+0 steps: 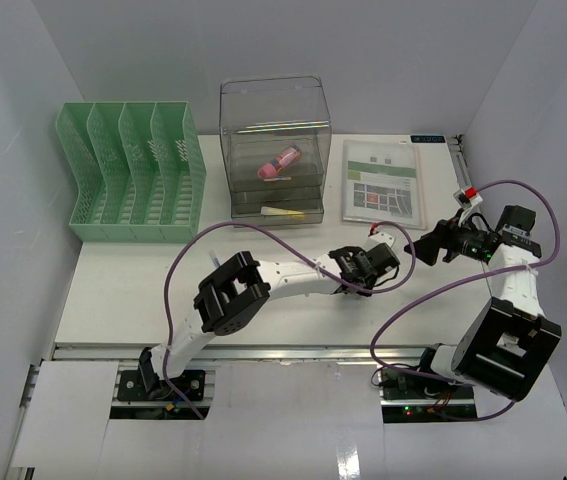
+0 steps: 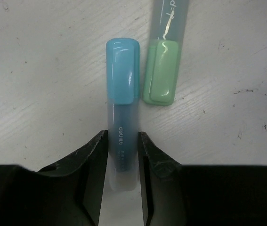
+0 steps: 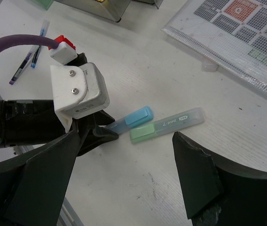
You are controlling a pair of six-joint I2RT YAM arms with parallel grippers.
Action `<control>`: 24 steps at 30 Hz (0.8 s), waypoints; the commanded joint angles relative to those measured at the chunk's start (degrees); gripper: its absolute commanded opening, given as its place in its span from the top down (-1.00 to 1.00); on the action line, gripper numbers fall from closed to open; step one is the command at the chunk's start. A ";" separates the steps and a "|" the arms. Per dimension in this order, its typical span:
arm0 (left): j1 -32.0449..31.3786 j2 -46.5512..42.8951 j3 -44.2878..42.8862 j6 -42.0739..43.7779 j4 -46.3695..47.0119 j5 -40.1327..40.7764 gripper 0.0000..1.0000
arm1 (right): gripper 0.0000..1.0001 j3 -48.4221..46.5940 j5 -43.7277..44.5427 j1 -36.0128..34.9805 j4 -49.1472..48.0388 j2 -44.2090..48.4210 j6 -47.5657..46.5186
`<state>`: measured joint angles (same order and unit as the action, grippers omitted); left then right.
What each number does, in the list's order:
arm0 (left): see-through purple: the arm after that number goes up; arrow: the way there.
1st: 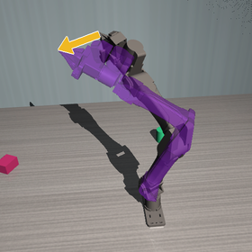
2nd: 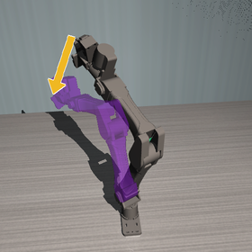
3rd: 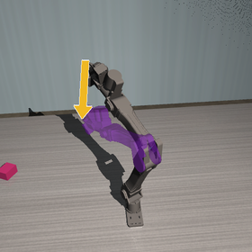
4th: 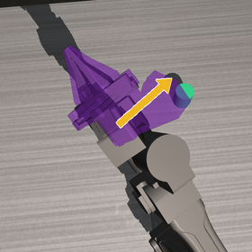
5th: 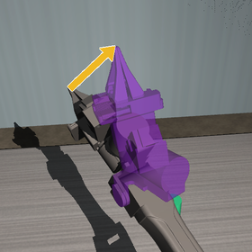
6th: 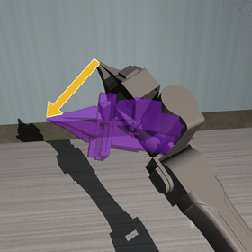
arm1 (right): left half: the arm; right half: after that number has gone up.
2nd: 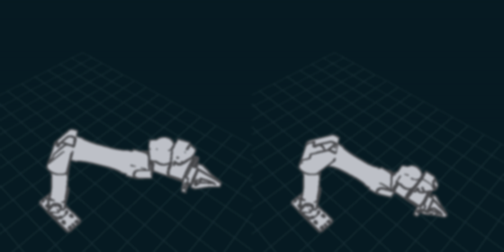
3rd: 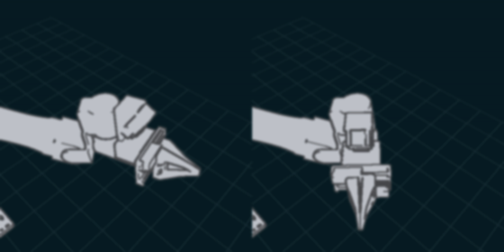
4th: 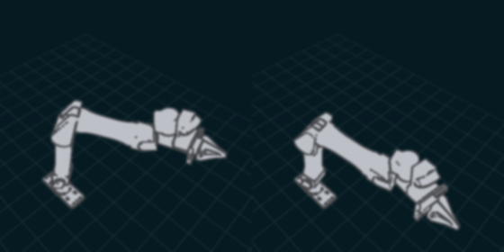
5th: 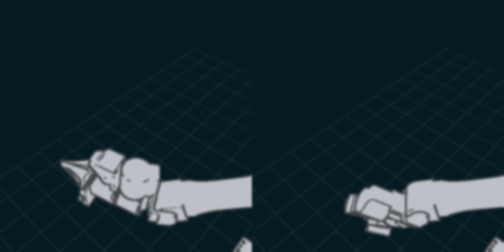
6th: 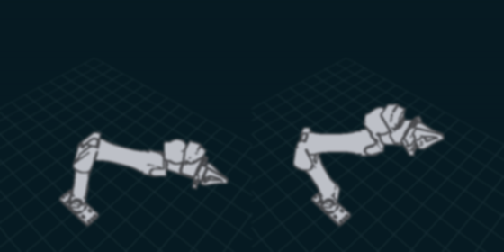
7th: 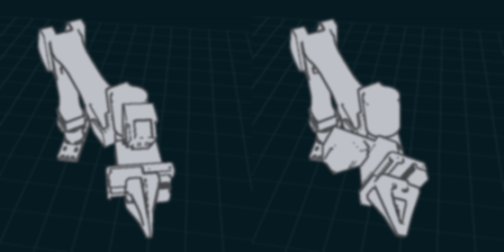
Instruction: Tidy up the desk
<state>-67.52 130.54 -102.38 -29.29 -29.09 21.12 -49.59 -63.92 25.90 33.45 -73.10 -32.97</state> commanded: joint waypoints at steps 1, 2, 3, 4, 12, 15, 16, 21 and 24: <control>-1.17 -0.01 -1.53 0.45 -3.75 2.68 0.36 | -0.72 0.81 -2.00 0.47 -0.32 1.21 -0.25; -1.20 -0.29 -1.19 0.38 -3.78 2.65 0.46 | -0.72 0.85 -1.92 0.47 -0.32 1.21 -0.33; -1.21 -0.69 -0.69 0.25 -3.77 2.62 0.56 | -0.72 0.91 -1.83 0.47 -0.32 1.21 -0.43; -1.21 -1.31 0.50 -0.11 -3.72 2.72 0.63 | -0.72 0.96 -1.88 0.53 -0.32 1.21 -0.48; -0.82 -19.06 19.35 -1.54 4.16 3.51 0.86 | -0.73 1.50 -2.15 0.56 -0.14 1.71 -1.70; -0.28 -27.87 28.72 5.62 9.47 2.05 0.87 | -0.73 1.74 -2.39 0.56 -0.07 1.82 -2.14; 0.31 -30.39 31.11 8.99 10.63 1.06 0.87 | -0.73 1.75 -2.37 0.56 -0.02 1.76 -2.28; 7.19 -41.33 39.01 31.19 10.82 -13.33 0.89 | -0.73 1.74 -2.13 0.56 0.16 1.38 -2.76; 13.26 -43.39 38.17 40.98 6.41 -16.74 0.94 | -0.73 1.87 -1.93 0.47 -0.03 1.47 -2.80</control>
<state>-61.49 91.55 -64.08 -7.08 -20.97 12.90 -48.84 -64.65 26.24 33.46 -72.55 -34.76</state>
